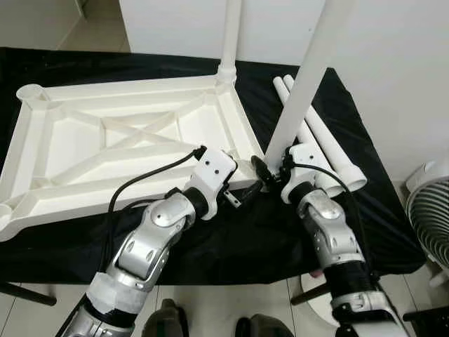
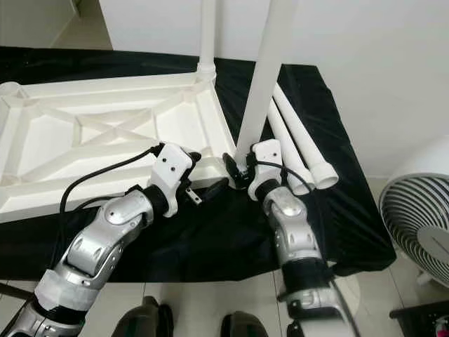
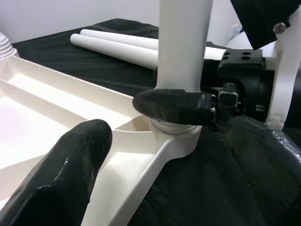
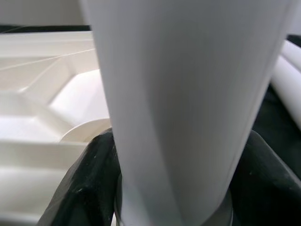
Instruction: Building children table
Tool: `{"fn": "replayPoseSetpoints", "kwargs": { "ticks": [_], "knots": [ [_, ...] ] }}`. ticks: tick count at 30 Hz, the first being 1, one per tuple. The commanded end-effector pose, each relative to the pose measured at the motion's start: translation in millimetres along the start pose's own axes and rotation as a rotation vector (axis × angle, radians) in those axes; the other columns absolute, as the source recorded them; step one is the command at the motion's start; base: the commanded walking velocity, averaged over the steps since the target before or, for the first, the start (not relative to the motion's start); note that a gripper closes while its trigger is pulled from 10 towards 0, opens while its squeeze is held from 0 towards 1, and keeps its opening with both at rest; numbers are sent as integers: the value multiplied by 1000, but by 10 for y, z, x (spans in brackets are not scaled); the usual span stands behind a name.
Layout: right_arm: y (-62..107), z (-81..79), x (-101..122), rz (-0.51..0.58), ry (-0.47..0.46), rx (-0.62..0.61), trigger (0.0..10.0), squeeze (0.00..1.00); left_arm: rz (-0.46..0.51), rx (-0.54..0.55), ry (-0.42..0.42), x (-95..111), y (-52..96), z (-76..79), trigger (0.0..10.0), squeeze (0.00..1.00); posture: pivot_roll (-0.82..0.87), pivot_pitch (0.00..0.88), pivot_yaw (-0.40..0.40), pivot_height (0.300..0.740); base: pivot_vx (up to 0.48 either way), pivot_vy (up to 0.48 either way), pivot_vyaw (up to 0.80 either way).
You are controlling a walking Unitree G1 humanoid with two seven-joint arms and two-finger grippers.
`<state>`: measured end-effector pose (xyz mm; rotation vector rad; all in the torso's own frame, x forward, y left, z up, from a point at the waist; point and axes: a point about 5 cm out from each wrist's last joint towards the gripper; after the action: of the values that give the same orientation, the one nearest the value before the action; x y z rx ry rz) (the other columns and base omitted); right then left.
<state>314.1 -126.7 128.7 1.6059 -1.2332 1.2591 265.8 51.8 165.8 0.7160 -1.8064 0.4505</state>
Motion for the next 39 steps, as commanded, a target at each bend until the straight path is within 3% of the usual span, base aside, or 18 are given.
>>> {"fn": "replayPoseSetpoints", "kwargs": {
  "ticks": [1,9,13,14,16,17,20,22,24,28,29,30,39],
  "knots": [
    [84,112,-113,-34,-109,-129,10000,0,1,-28,2,10,5,46,10000,0,-22,66,-19,740,0,0,0],
    [211,-80,-150,-60,-138,-222,10000,0,1,-41,7,7,14,82,10000,0,-24,64,-29,740,0,0,0],
    [217,-67,-133,-66,-142,-238,10000,0,0,-42,9,2,10,85,10000,0,-28,58,-26,740,0,0,0],
    [211,-64,-123,-63,-147,-233,10000,314,0,-43,9,2,9,87,10000,0,-28,58,-26,740,0,0,0],
    [208,-63,-116,-61,-150,-228,10000,314,0,-44,9,2,8,89,10000,0,-27,57,-26,740,0,0,0],
    [201,-70,-107,-55,-145,-204,10000,1000,1,-45,8,2,6,92,10000,0,-28,53,-24,740,0,0,0],
    [181,-110,-53,-28,-153,-104,10000,1000,1,-48,5,4,3,88,10000,0,-26,50,-22,740,0,0,0],
    [181,-110,-53,-28,-153,-104,10000,1000,1,-48,5,4,3,88,10000,0,-26,50,-22,740,0,0,0],
    [158,-80,28,-2,-111,-31,10000,1000,0,-49,4,5,3,79,10000,0,-25,49,-21,740,0,0,0],
    [146,-49,63,6,-84,-1,10000,1000,-1,-49,3,3,5,78,10000,0,-25,49,-21,740,0,0,0],
    [136,-17,85,4,-49,29,10000,898,-2,-50,3,0,9,80,10000,0,-26,49,-20,740,0,0,0],
    [124,20,113,1,-2,82,10000,0,-4,-52,2,-4,12,81,10000,0,-24,49,-19,740,0,0,0],
    [36,148,205,-30,160,264,10000,0,-9,-38,-1,-4,12,40,10000,0,-19,52,-17,740,0,0,0]
  ]
}}
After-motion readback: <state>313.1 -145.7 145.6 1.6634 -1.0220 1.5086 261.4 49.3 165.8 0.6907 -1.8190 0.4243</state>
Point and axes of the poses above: a point about 5 cm out from each wrist's last joint towards the gripper, its own y axis pointing back from the gripper into the wrist, its own x axis along the axis of the wrist's last joint, z = x × y, and after that the axes turned 12 degrees about -y, right-handed
